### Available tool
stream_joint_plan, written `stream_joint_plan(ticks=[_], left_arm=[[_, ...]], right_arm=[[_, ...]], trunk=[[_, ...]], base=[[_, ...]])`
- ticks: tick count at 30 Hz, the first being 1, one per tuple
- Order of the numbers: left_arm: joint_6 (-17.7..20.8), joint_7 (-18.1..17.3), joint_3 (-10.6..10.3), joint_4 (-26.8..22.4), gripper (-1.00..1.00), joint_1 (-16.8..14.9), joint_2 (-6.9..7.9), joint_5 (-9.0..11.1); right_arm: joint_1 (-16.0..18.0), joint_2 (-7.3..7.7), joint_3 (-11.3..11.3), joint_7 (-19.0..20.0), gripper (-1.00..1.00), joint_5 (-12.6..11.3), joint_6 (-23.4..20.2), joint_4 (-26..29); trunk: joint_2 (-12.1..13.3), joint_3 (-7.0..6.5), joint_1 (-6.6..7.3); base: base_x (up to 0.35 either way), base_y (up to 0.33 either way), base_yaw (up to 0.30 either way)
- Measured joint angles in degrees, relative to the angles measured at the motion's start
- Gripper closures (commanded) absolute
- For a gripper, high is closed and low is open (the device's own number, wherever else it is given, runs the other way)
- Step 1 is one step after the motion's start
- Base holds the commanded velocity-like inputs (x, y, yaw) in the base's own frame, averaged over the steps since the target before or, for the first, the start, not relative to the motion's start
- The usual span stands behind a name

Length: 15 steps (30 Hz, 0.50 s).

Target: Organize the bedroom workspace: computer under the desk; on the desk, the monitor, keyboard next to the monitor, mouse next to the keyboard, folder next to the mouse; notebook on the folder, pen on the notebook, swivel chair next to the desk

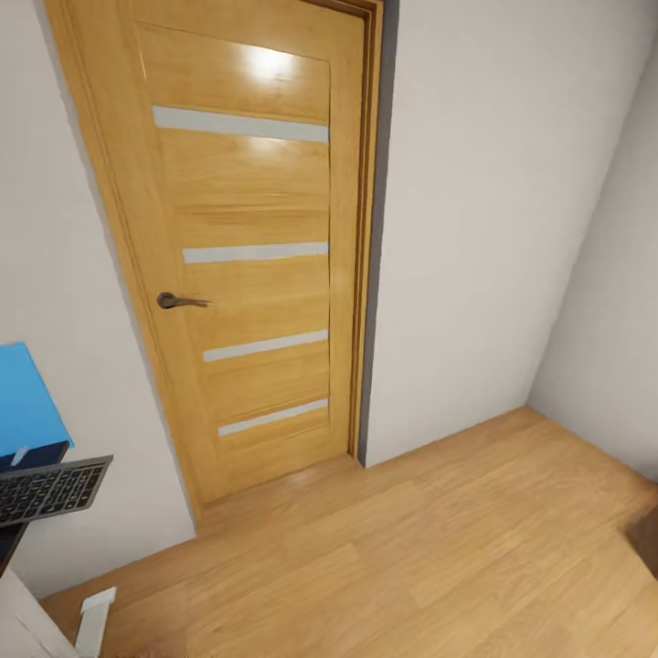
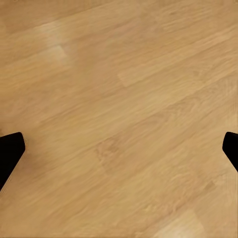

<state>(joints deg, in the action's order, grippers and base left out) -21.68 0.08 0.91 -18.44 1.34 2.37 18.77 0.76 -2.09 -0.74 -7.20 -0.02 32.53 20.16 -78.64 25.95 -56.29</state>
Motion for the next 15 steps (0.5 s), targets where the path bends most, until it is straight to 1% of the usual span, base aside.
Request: stream_joint_plan(ticks=[6, 12, 15], left_arm=[[0.01, 0.00, -0.02, 0.00, -1.00, -0.01, 0.01, -0.01], [0.00, -0.04, -0.07, 0.01, -1.00, 0.03, -0.07, -0.07], [0.00, -0.01, -0.08, 0.01, -1.00, 0.01, -0.08, -0.05]], right_arm=[[0.00, 0.00, -0.02, -0.01, -1.00, -0.06, 0.00, 0.01], [0.00, -0.05, -0.06, -0.06, -1.00, -0.13, 0.00, 0.01], [0.00, -0.08, -0.06, -0.10, -1.00, -0.14, 0.00, 0.02]], trunk=[[0.00, 0.00, 0.00], [0.00, 0.06, -0.01], [0.00, 0.12, -0.01]], base=[[0.263, -0.074, 0.279], [0.196, -0.214, 0.279], [0.143, -0.178, 0.279]])
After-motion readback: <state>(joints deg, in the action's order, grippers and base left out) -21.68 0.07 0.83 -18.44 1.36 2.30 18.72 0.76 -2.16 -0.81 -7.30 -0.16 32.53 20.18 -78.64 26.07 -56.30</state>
